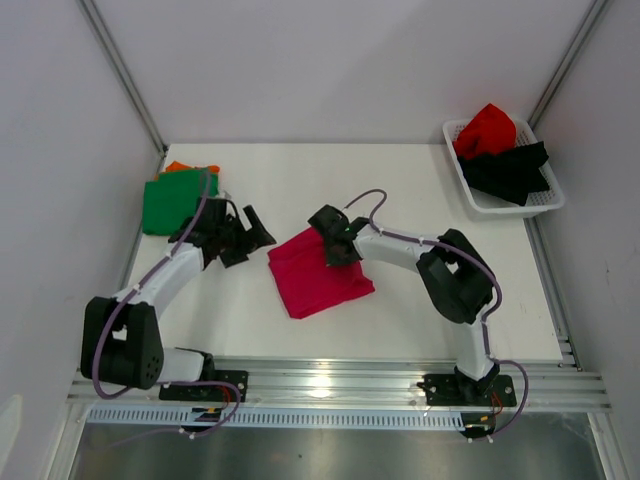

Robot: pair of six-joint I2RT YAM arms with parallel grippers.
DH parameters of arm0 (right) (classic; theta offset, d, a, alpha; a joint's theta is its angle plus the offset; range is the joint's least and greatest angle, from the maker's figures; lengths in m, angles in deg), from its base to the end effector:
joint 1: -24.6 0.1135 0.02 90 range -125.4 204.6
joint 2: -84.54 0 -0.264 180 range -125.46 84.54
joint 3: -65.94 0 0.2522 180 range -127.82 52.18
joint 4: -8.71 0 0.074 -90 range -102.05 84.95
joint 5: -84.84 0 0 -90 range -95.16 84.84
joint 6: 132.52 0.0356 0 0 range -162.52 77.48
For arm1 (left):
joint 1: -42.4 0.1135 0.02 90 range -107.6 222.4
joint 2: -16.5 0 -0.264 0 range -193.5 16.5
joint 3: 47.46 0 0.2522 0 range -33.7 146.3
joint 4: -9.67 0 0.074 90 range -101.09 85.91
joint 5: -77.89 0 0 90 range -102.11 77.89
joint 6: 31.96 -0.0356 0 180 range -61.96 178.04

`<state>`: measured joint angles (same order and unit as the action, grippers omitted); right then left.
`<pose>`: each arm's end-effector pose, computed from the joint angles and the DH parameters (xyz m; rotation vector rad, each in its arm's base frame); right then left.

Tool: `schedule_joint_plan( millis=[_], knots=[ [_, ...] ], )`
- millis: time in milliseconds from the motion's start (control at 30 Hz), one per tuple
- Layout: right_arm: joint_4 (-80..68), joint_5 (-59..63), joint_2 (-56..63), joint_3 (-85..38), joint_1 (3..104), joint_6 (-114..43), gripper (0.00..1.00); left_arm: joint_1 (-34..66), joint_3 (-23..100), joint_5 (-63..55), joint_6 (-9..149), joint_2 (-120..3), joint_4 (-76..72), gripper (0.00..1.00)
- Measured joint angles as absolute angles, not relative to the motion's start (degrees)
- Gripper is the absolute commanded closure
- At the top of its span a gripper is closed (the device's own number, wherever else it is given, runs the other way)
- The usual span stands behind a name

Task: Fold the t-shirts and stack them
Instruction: Fold the long partially folded tshirt into a neat square

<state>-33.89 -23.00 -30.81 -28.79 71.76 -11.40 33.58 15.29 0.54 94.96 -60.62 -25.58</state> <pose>0.2920 0.2989 0.1669 -0.2652 2.5746 0.0738 0.2714 -0.0500 0.2254 -0.5094 2.4562 -0.6142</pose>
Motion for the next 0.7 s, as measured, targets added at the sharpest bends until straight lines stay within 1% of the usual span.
schedule_joint_plan(
  millis=[100,267,467,567,700],
  knots=[
    [-32.71,-22.13,-31.25,-29.4,69.92,-11.14,0.63,31.66,10.66,0.01,97.83,-57.39,-25.17,0.04],
    [-31.12,-22.33,-31.25,-29.23,68.15,-11.03,0.63,26.41,2.72,-2.63,104.04,-48.41,-24.95,0.04],
    [-28.34,-23.99,-27.46,-24.59,67.98,-10.9,0.62,19.13,-4.93,-7.96,111.95,-37.32,-23.92,0.03],
    [-28.52,-24.97,-24.25,-22.54,67.91,-10.94,0.62,16.46,-8.6,-9.36,114.83,-34.94,-21.47,0.04],
    [-27.36,-25.87,-17.98,-19.91,67.94,-11.12,0.61,14.32,-11.07,-10.54,116.67,-35.25,-19.62,0.03]
  ],
)
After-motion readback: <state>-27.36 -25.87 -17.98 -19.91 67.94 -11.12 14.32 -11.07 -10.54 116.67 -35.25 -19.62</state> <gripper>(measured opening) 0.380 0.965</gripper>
